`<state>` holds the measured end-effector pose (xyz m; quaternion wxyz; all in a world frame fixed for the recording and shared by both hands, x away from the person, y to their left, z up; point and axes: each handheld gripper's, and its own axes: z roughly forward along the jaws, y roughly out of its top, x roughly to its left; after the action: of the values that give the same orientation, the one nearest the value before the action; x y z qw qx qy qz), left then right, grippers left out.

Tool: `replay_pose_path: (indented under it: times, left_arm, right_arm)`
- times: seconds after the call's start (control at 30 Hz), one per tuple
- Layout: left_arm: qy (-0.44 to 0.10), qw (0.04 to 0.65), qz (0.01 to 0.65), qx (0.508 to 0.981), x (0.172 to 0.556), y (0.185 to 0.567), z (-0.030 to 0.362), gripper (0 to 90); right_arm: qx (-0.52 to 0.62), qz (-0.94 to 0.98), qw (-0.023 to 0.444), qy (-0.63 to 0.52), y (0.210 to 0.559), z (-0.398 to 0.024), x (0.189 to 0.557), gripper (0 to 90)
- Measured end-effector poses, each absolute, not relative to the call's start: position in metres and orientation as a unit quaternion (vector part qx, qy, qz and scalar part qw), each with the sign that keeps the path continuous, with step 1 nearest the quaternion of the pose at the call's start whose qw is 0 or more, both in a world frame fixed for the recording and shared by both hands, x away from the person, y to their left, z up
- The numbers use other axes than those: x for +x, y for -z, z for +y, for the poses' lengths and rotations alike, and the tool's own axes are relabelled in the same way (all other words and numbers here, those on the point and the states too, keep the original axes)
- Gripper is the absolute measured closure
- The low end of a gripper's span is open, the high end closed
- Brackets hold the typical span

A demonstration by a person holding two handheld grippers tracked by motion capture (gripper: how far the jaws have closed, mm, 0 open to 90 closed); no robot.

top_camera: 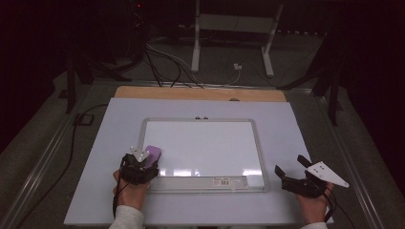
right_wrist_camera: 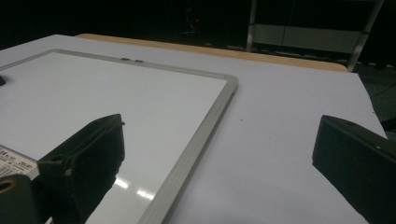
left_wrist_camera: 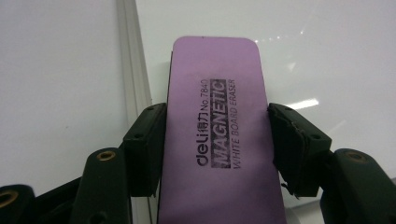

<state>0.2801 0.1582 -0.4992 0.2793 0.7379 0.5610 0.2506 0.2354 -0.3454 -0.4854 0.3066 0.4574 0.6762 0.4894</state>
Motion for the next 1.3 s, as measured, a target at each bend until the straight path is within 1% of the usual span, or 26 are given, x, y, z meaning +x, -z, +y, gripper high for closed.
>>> replay_pose_path:
  times: [0.27,0.37,0.43,0.5,0.57,0.6,0.8,0.93,1.1,1.23,1.3]
  left_arm:
    - [-0.259,0.287,0.555,0.737,0.295,0.502,0.142,41.3]
    - [-0.276,0.291,0.544,0.737,0.290,0.501,0.137,31.2]
    - [-0.283,0.299,0.529,0.742,0.286,0.497,0.135,28.5]
    - [-0.287,0.306,0.510,0.751,0.282,0.494,0.132,29.0]
    - [-0.278,0.312,0.493,0.763,0.281,0.494,0.130,31.8]
    - [-0.279,0.306,0.489,0.768,0.281,0.494,0.129,33.1]
    - [-0.276,0.298,0.498,0.766,0.285,0.497,0.132,33.1]
    - [-0.272,0.305,0.500,0.763,0.288,0.498,0.135,31.2]
    - [-0.265,0.315,0.506,0.758,0.292,0.498,0.142,31.3]
    - [-0.265,0.316,0.507,0.757,0.292,0.498,0.144,31.4]
    - [-0.276,0.310,0.504,0.758,0.291,0.498,0.143,30.6]
  right_arm:
    - [0.457,0.678,0.305,-0.488,0.486,-0.344,0.236,2.1]
    - [0.459,0.676,0.306,-0.489,0.486,-0.346,0.235,2.1]
    - [0.460,0.675,0.305,-0.489,0.486,-0.347,0.236,2.1]
    - [0.459,0.676,0.306,-0.489,0.486,-0.346,0.236,2.1]
    - [0.458,0.676,0.306,-0.489,0.485,-0.345,0.235,2.1]
    - [0.458,0.676,0.306,-0.489,0.485,-0.345,0.235,2.1]
    - [0.459,0.675,0.307,-0.490,0.485,-0.346,0.235,2.1]
    - [0.457,0.677,0.306,-0.489,0.485,-0.345,0.235,2.1]
    - [0.458,0.675,0.306,-0.490,0.485,-0.346,0.235,2.1]
    - [0.458,0.676,0.306,-0.490,0.485,-0.346,0.235,2.1]
    - [0.458,0.676,0.306,-0.490,0.485,-0.345,0.235,2.1]
